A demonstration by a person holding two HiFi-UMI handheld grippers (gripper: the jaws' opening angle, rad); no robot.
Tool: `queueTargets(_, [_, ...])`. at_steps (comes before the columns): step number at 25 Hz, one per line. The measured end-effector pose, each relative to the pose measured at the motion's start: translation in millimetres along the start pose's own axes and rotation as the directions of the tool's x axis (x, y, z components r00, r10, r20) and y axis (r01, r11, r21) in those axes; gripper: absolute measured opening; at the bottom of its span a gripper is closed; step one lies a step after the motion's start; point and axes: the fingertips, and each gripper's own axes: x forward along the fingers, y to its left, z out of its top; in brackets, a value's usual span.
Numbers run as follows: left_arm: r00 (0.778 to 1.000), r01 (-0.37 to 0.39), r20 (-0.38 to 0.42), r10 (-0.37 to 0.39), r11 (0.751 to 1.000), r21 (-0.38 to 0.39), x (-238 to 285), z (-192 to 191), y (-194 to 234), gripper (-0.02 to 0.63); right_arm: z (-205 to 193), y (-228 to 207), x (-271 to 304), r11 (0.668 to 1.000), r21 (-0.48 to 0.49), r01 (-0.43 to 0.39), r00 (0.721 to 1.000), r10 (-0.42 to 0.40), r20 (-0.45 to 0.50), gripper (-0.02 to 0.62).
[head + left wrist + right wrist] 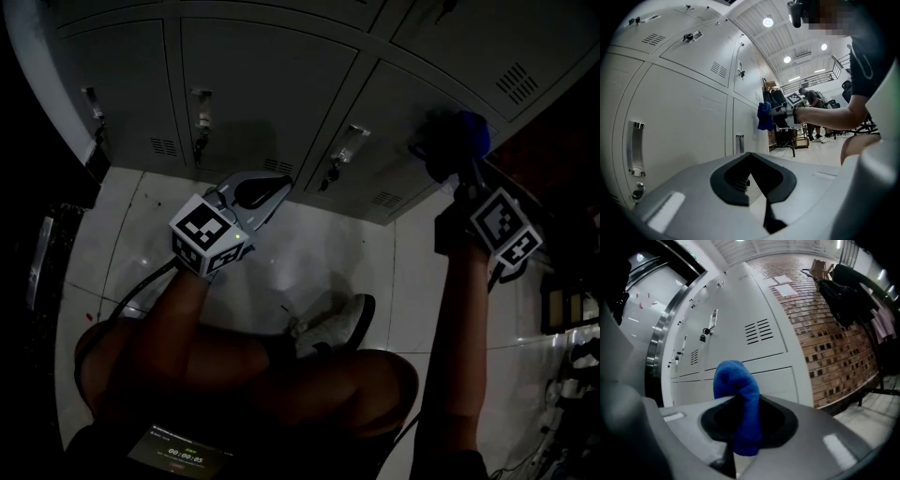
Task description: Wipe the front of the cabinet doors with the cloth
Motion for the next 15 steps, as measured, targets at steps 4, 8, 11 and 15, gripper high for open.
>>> queueTargets(4, [1.000, -0.005, -0.005, 0.005, 1.000, 0.007, -1, 1, 2, 0.005, -31, 54, 22, 0.995, -0.007, -0.103, 0.994, 0.103, -0.047, 0.080])
queueTargets(8, [1.000, -0.007, -0.003, 0.007, 1.000, 0.006, -1, 2, 3, 0.006, -66, 95, 46, 0.986, -0.008, -0.168, 0.980, 0.167, -0.111, 0.080])
queueTargets(11, [1.000, -0.012, -0.001, 0.012, 1.000, 0.010, -2, 3, 5, 0.005, -82, 114, 64, 0.982, -0.005, -0.189, 0.974, 0.187, -0.129, 0.080])
queueTargets(15, [1.000, -0.012, 0.005, 0.012, 1.000, 0.012, -2, 4, 7, 0.006, -90, 126, 82, 0.981, 0.006, -0.194, 0.972, 0.193, -0.137, 0.080])
